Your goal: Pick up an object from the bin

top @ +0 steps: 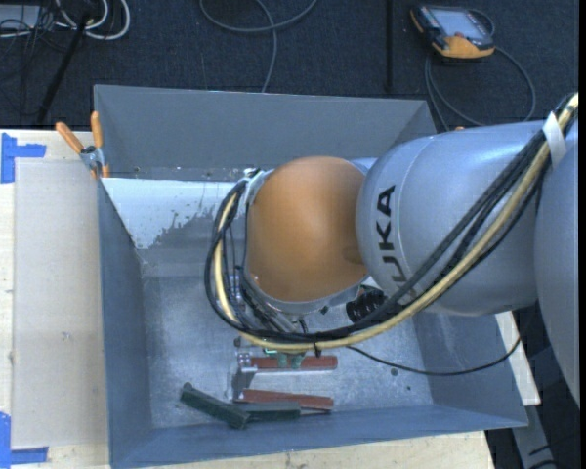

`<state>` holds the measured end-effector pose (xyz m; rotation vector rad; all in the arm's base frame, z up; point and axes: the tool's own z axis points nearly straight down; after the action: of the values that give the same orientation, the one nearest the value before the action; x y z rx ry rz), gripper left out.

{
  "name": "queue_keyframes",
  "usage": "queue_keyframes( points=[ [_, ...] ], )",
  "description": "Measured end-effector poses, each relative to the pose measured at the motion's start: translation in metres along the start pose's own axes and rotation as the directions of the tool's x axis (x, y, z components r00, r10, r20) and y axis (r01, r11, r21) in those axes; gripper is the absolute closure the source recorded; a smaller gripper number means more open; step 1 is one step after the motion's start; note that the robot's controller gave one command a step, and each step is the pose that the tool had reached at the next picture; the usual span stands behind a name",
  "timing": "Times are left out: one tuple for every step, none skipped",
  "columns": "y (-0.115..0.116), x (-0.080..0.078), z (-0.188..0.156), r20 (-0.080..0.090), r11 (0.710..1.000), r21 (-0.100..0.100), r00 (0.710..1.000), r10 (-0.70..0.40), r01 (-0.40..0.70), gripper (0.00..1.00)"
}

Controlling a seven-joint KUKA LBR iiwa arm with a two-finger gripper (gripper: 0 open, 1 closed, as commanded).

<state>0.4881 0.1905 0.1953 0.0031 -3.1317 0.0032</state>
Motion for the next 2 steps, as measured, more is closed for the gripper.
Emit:
queue_keyframes(
  points=[
    [-0.001, -0.002, -0.004, 0.007, 1.0, -0.002, 1.0, 0.003, -0.003, 0.0],
    [-0.02, -0.001, 0.037, 0.012, 0.997, -0.002, 0.997, -0.078, 0.078, 0.0]
  ],
)
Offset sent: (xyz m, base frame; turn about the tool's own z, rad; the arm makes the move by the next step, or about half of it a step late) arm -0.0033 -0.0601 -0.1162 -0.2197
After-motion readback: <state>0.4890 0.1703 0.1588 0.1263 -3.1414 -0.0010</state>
